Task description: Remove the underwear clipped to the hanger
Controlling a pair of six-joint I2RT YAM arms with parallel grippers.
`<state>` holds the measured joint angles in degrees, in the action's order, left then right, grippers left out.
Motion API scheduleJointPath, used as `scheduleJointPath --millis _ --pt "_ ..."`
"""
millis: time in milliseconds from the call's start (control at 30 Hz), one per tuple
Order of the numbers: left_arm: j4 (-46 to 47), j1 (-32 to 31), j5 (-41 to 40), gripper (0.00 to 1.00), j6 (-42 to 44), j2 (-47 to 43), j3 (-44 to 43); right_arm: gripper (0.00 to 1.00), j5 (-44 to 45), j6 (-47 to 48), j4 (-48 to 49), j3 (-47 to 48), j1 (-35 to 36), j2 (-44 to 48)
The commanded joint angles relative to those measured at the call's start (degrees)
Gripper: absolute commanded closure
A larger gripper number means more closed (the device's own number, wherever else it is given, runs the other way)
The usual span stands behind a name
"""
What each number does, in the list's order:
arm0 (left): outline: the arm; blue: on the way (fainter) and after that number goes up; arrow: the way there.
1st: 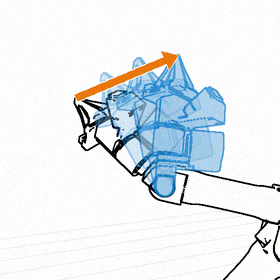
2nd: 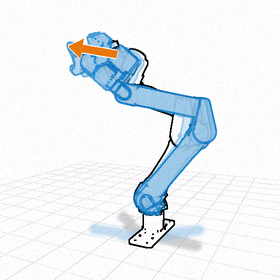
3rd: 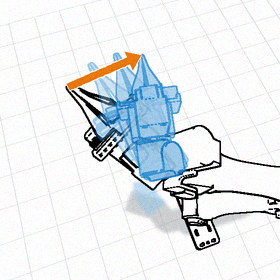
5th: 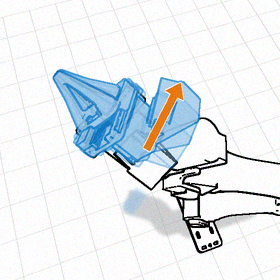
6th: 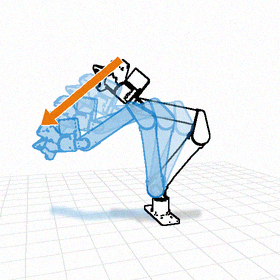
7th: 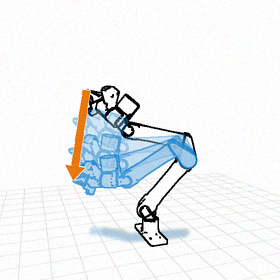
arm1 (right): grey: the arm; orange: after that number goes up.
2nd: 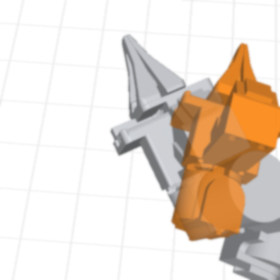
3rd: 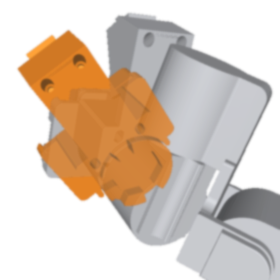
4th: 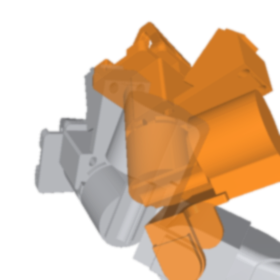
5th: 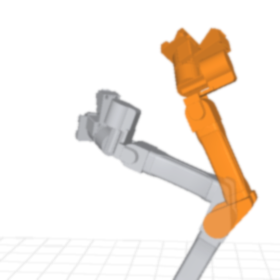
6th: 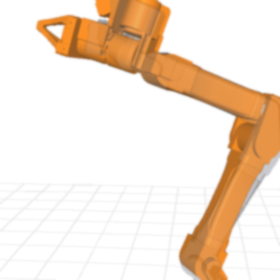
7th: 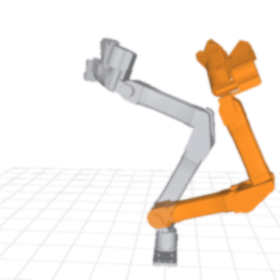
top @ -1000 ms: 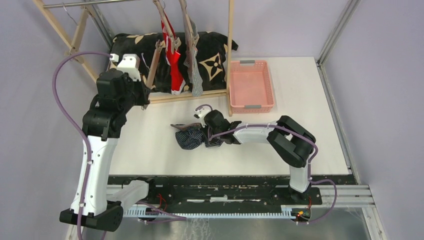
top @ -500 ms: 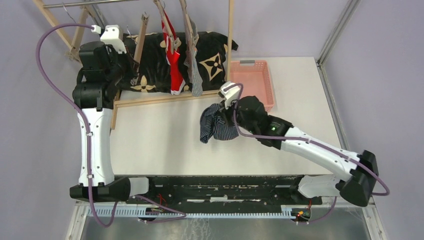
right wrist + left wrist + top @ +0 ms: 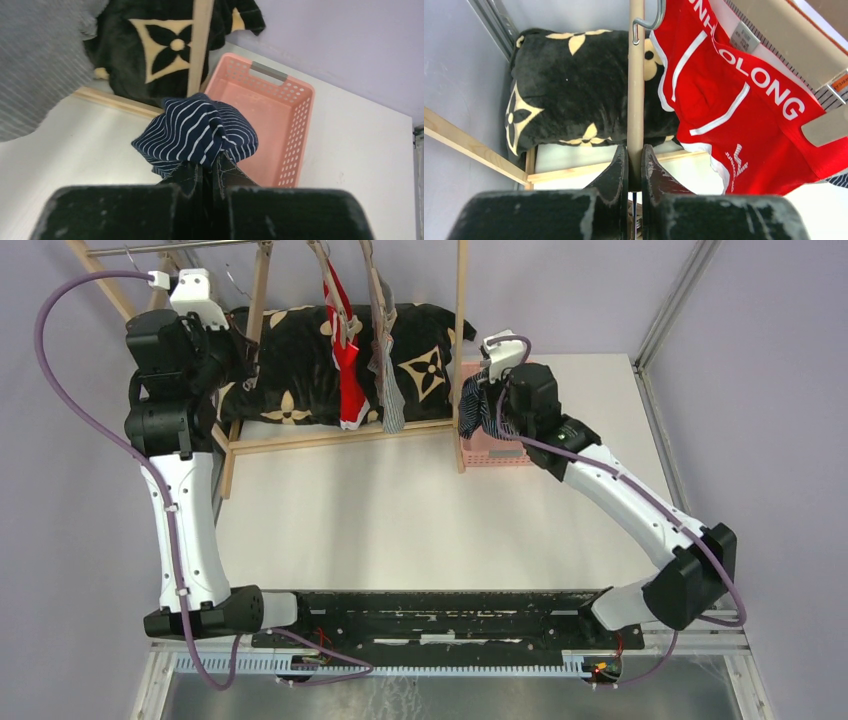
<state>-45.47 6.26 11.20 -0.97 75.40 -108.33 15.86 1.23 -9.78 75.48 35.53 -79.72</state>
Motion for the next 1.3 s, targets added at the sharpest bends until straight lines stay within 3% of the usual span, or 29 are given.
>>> scheduleJointPath --millis 0,733,1267 --pt "5.8 2.1 3.7 0.97 2.6 1.3 -3.7 1.00 -2.1 1.3 3.5 4.8 -3.3 -3.7" --pt "18.2 11.4 14.7 0.97 -0.2 5.7 -3.0 0.99 -11.5 -4.4 12.0 4.7 -16.2 -23.8" --pt "23.8 16.6 21.0 0.97 -3.5 10.8 -3.3 1.00 -12.8 -6.2 13.4 4.0 -18.3 -27.0"
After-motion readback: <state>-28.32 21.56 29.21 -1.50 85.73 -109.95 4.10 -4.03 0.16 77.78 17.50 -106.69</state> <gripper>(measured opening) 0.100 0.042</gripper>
